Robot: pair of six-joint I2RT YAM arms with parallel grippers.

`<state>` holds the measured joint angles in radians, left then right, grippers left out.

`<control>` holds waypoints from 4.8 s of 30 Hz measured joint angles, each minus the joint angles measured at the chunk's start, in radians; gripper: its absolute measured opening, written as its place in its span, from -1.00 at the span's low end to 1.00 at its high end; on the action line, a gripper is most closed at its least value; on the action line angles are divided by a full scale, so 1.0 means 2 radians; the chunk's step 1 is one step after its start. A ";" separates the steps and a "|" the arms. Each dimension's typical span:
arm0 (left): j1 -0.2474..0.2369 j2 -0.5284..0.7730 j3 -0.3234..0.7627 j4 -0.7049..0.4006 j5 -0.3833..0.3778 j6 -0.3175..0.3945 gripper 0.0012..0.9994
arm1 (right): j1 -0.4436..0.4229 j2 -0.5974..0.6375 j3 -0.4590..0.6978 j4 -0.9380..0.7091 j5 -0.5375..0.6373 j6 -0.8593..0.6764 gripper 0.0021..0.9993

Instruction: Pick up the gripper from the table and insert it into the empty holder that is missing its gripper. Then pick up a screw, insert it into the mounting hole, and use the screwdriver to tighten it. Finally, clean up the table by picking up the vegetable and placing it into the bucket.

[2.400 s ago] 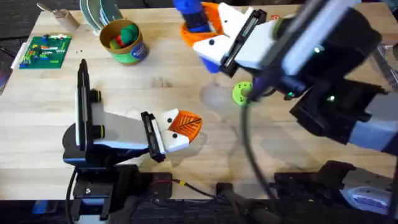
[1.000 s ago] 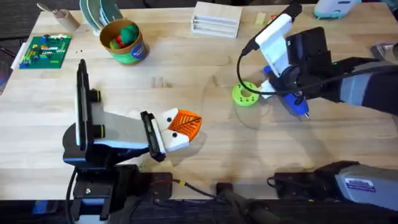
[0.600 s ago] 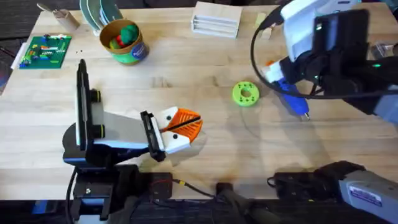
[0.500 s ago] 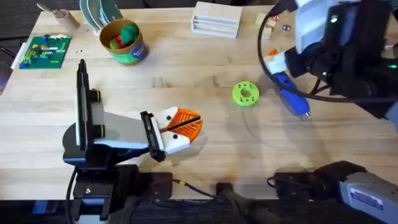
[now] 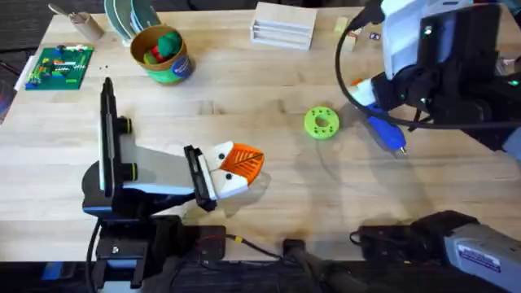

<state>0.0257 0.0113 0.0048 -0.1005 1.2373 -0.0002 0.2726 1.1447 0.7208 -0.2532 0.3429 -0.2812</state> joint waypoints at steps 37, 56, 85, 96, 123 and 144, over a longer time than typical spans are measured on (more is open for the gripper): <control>0.000 0.000 0.000 0.000 0.000 0.000 0.91 | 0.130 -0.113 0.015 0.073 -0.124 0.042 0.98; 0.000 0.004 0.159 -0.233 -0.212 -0.128 0.99 | 0.130 -0.064 0.015 0.100 -0.129 0.102 0.98; 0.032 0.389 0.524 -0.580 -0.751 -0.151 0.98 | 0.130 -0.064 0.015 0.123 -0.129 0.104 0.98; 0.172 0.521 0.472 -0.472 -0.743 -0.150 0.98 | 0.130 -0.064 0.015 0.122 -0.129 0.104 0.99; 0.266 0.804 0.472 -0.288 -0.664 -0.051 -0.68 | 0.130 -0.064 0.015 0.121 -0.129 0.104 0.98; 0.210 0.712 0.580 -0.236 -0.553 -0.064 -0.95 | 0.130 -0.064 0.015 0.121 -0.129 0.104 0.98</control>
<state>0.4456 1.4345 1.1644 -0.5735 0.1317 -0.1285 0.5327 1.0168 0.7509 -0.0113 0.0845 -0.0738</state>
